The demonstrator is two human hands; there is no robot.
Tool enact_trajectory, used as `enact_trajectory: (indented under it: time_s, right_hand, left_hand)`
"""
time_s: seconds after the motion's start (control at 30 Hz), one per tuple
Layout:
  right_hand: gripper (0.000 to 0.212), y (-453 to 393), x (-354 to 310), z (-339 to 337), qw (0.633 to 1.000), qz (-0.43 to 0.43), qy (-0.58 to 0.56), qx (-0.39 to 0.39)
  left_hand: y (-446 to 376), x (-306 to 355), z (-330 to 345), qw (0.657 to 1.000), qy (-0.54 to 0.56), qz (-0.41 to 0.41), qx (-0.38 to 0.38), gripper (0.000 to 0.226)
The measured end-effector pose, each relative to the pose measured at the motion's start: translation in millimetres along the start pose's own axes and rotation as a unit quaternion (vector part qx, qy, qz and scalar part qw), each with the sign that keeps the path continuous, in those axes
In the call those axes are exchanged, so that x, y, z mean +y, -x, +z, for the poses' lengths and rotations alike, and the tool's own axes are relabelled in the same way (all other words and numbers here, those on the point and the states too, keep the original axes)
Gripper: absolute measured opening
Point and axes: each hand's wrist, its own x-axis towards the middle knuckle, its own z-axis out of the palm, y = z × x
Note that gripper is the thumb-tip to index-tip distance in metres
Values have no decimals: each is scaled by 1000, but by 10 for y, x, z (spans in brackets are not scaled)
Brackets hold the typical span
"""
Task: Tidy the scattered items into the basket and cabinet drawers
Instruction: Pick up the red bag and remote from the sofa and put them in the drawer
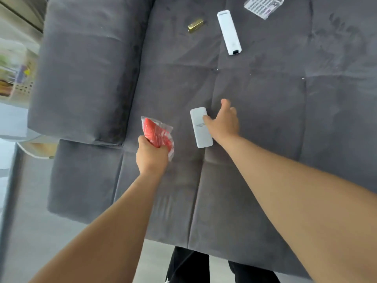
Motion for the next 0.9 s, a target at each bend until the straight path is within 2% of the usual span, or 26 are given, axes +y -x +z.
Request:
enact_trajectory:
  time_s: [0.13, 0.2, 0.27, 0.43, 0.63, 0.77, 0.9]
  right_hand:
    - [93, -81, -30, 571, 992, -1, 127, 3]
    - [93, -70, -61, 778, 981, -15, 193, 9]
    - [92, -28, -90, 814, 979, -14, 205, -10]
    - [70, 325, -271, 744, 981, -12, 189, -28]
    - [47, 963, -712, 890, 978, -14, 167, -122]
    - [35, 1596, -1031, 1321, 955, -61, 208, -201]
    - [15, 2357, -1291, 1850, 941, -71, 189, -272]
  left_hand:
    - [-283, -406, -107, 1000, 27, 3, -13, 39]
    - [-378, -572, -135, 999, 42, 9, -20, 44]
    - [-400, -670, -153, 998, 53, 12, -27, 49]
    - [-299, -773, -343, 992, 115, -29, -31, 50]
    - [60, -944, -1005, 982, 178, -60, 9, 46]
    - [326, -1477, -1610, 967, 214, -121, 70, 47]
    - [459, -2138, -2260, 944, 257, -167, 119, 46]
